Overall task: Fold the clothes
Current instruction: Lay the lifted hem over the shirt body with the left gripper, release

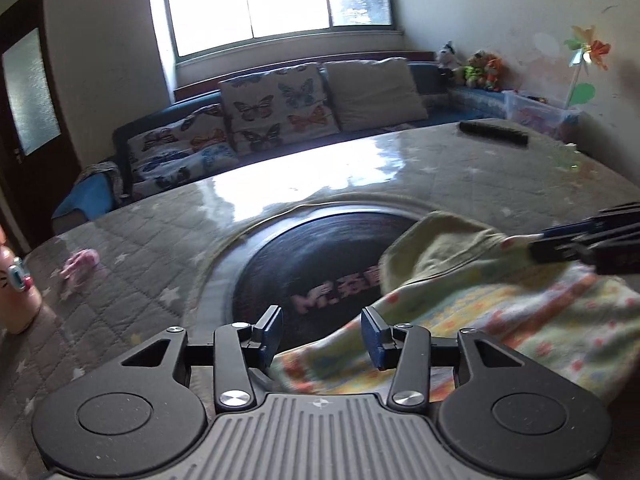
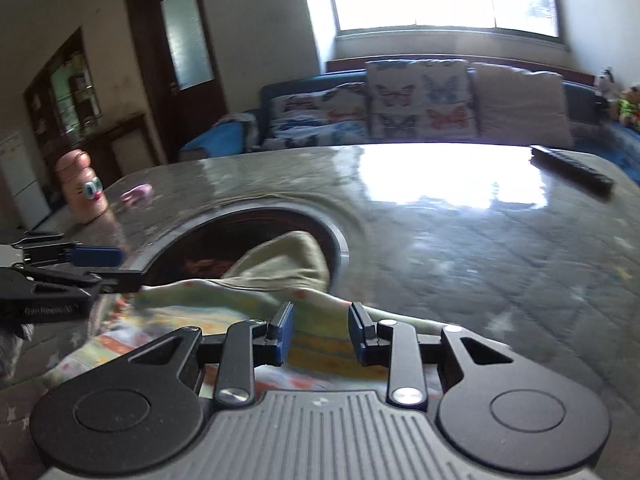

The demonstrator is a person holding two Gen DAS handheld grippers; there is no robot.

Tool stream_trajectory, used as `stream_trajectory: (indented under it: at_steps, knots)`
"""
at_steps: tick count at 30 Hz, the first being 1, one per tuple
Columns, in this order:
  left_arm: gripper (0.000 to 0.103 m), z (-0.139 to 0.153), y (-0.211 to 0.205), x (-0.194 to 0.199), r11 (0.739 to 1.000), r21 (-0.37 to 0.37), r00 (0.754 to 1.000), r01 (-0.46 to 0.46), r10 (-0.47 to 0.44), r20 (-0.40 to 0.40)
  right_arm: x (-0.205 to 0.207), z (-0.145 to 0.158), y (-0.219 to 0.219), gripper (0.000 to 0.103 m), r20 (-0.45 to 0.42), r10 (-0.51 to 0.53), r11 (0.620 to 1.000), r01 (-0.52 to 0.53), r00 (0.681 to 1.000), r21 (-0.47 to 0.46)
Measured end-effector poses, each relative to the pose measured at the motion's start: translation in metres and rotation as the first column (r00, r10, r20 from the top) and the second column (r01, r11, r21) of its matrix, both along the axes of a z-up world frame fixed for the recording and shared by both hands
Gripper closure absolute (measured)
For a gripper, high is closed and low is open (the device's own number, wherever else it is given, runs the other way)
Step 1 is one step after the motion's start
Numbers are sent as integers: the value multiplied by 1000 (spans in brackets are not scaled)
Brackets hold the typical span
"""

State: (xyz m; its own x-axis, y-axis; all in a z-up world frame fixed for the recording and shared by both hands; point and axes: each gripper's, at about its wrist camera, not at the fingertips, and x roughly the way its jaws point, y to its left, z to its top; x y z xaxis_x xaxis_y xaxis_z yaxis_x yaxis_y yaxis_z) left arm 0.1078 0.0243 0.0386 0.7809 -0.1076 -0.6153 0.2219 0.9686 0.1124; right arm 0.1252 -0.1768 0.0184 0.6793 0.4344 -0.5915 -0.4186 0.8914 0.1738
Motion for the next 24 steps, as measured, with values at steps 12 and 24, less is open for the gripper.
stream_trajectory:
  at_steps: [12, 24]
  knots:
    - [62, -28, -24, 52, 994, -105, 989, 33, -47, -142, 30, -20, 31, 71, -61, 14, 996, -19, 998, -85]
    - [62, -15, -24, 36, 992, -120, 994, 35, -46, -96, 2, -3, 38, 71, -1, 114, 989, -113, 994, -99]
